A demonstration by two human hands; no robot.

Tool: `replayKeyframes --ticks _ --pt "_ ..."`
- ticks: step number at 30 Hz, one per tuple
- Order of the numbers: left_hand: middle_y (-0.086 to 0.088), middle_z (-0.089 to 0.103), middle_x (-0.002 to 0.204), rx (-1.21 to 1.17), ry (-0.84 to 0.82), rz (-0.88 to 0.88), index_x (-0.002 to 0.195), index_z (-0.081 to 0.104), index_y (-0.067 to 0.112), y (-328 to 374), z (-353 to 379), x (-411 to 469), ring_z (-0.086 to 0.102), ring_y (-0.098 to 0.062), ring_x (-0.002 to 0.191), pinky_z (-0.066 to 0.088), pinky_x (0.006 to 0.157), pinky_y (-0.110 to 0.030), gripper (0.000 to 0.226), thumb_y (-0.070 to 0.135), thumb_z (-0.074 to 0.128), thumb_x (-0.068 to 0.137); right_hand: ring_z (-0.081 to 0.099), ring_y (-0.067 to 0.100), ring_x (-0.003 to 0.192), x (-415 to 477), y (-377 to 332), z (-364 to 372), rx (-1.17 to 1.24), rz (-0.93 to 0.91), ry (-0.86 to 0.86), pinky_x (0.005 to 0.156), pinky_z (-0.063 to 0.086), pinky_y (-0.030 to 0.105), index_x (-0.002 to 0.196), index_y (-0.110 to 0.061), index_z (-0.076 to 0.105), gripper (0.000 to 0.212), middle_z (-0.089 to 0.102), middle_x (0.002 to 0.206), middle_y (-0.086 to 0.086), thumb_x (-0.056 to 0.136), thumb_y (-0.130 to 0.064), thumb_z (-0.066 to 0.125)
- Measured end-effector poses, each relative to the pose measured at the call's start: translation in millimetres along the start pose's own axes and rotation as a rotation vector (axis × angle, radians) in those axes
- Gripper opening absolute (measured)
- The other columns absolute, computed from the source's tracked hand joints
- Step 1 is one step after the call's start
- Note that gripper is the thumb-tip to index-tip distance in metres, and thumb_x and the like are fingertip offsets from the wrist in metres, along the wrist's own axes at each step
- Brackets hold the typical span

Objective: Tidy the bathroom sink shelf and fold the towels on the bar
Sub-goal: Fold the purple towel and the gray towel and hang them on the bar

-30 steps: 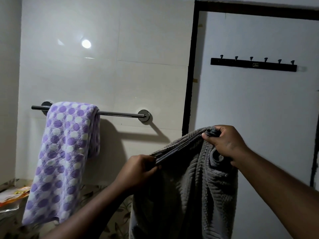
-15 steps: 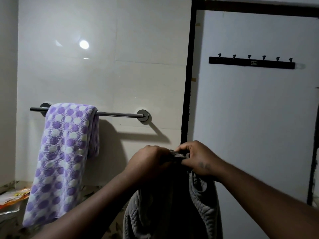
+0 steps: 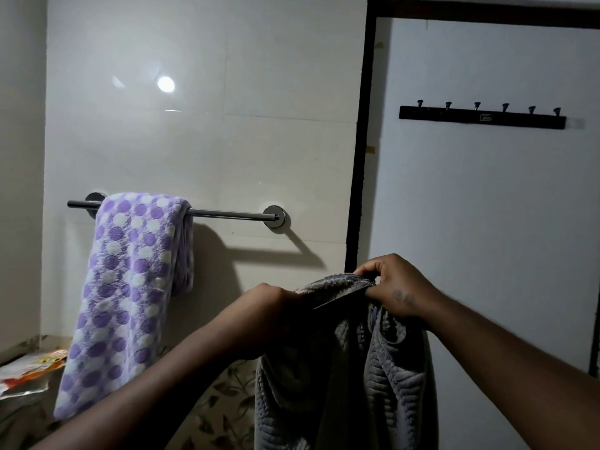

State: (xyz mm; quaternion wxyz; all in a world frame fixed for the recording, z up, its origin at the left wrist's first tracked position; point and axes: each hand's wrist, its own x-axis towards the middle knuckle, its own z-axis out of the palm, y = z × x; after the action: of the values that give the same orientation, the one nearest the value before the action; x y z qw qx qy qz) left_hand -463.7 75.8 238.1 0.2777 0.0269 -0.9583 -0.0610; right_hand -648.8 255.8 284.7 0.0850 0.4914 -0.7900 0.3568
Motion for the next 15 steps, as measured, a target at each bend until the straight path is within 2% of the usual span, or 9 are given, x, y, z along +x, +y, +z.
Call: replayKeyframes --ticks 2,3,4,6,10,11,13,15 --pt "0.018 0.075 0.092 -0.124 0.068 0.0 0.107 0.074 0.034 -0.8 -0.2 -3.9 0.07 0.002 0.084 0.055 0.076 -0.02 0.029 0.015 0.068 0.087 0.074 0.011 0.084 1.1 2.7 -5.3 0.01 0.001 0.012 0.087 0.06 0.039 0.092 -0.023 0.082 0.018 0.08 0.087 -0.006 0.082 -0.01 0.076" --pt "0.02 0.077 0.096 -0.186 0.111 -0.018 0.111 0.074 0.039 -1.9 0.1 -5.7 0.071 0.004 0.085 0.055 0.076 -0.019 0.037 0.011 0.067 0.086 0.075 0.012 0.084 1.4 4.2 -7.8 0.027 0.002 0.019 0.086 0.061 0.039 0.092 -0.022 0.082 0.019 0.08 0.086 -0.005 0.082 -0.008 0.075" --pt "0.02 0.076 0.091 -0.224 0.135 -0.034 0.107 0.073 0.044 -2.6 -0.1 -7.4 0.069 0.003 0.079 0.054 0.073 -0.022 0.04 0.01 0.066 0.086 0.075 0.013 0.084 1.5 5.6 -10.6 0.041 0.006 0.024 0.086 0.061 0.039 0.092 -0.021 0.082 0.02 0.08 0.086 -0.004 0.081 -0.005 0.074" --pt "0.012 0.07 0.077 -0.204 0.115 -0.033 0.092 0.068 0.046 -6.5 -1.2 -10.1 0.059 0.001 0.064 0.052 0.065 -0.029 0.032 0.015 0.066 0.085 0.075 0.013 0.082 1.7 8.0 -14.9 0.041 0.014 0.018 0.084 0.061 0.036 0.091 -0.021 0.082 0.025 0.08 0.085 -0.005 0.081 -0.001 0.072" --pt "0.01 0.06 0.08 0.0 -0.052 0.058 0.086 0.071 0.024 -23.0 -6.8 -16.2 0.061 -0.01 0.074 0.049 0.07 -0.03 0.006 0.02 0.067 0.087 0.075 0.013 0.077 3.3 15.2 -23.0 0.043 0.034 0.014 0.078 0.059 0.032 0.086 -0.022 0.082 0.03 0.08 0.081 -0.004 0.079 0.005 0.069" --pt "0.007 0.058 0.082 0.03 -0.088 0.08 0.086 0.07 0.019 -28.3 -6.9 -18.7 0.06 -0.014 0.075 0.047 0.071 -0.029 0.006 0.022 0.066 0.09 0.075 0.015 0.078 4.1 18.2 -26.0 0.052 0.043 0.024 0.078 0.059 0.032 0.086 -0.021 0.082 0.03 0.08 0.08 -0.003 0.08 0.006 0.069" --pt "0.008 0.054 0.08 0.035 -0.092 0.1 0.081 0.064 0.017 -38.1 -5.3 -24.9 0.056 -0.014 0.074 0.043 0.069 -0.028 0.021 0.034 0.063 0.094 0.075 0.017 0.079 5.6 25.3 -32.1 0.066 0.06 0.048 0.077 0.059 0.031 0.086 -0.018 0.082 0.029 0.08 0.081 -0.001 0.08 0.007 0.069" --pt "0.006 0.053 0.074 -0.082 0.022 0.078 0.077 0.06 0.015 -44.3 -3.9 -33.1 0.055 -0.013 0.069 0.046 0.065 -0.035 0.041 0.052 0.061 0.095 0.075 0.017 0.08 6.7 31.0 -35.6 0.082 0.075 0.058 0.075 0.058 0.027 0.087 -0.018 0.081 0.028 0.08 0.082 -0.001 0.08 0.007 0.07"
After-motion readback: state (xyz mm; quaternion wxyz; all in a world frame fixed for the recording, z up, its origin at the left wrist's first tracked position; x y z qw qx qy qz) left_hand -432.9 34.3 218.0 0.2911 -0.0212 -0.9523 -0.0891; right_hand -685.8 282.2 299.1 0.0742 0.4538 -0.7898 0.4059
